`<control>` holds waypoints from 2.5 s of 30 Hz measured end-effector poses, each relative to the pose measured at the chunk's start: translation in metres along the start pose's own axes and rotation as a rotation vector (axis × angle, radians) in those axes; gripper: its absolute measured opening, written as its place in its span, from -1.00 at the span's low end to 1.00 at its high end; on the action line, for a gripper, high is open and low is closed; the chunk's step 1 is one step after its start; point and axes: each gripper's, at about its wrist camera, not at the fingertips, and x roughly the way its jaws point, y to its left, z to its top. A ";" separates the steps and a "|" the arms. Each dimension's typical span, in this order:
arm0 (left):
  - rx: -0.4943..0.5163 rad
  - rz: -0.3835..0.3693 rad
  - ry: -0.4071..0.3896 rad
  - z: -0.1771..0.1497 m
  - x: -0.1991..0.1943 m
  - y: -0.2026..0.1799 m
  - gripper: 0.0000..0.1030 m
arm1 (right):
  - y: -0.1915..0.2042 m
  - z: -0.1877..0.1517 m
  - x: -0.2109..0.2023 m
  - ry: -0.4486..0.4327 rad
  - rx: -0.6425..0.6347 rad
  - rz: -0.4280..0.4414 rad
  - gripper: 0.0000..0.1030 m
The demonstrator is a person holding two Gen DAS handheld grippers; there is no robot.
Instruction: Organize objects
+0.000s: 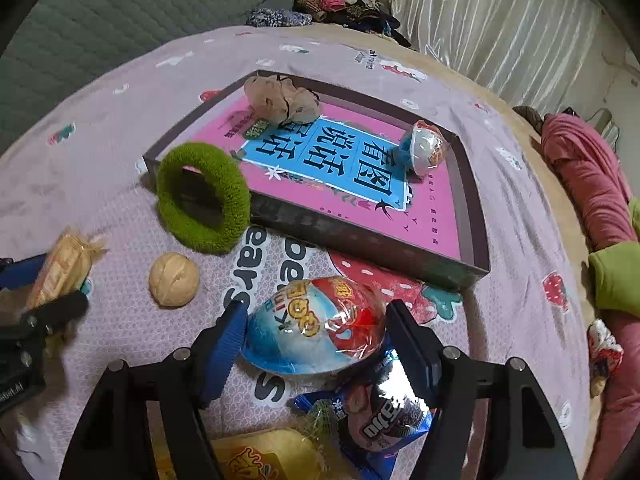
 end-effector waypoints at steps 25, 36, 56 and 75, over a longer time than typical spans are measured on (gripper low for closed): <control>0.016 -0.021 -0.071 0.014 -0.044 -0.017 -0.24 | -0.013 -0.009 -0.059 -0.099 0.050 0.082 0.36; 0.045 -0.036 -0.127 0.026 -0.097 -0.039 -0.24 | -0.038 -0.008 -0.122 -0.173 0.086 0.064 0.36; 0.089 -0.044 -0.233 0.086 -0.160 -0.068 -0.24 | -0.073 0.032 -0.203 -0.306 0.082 0.016 0.36; 0.096 -0.029 -0.270 0.160 -0.143 -0.071 -0.24 | -0.095 0.088 -0.189 -0.383 0.119 0.039 0.36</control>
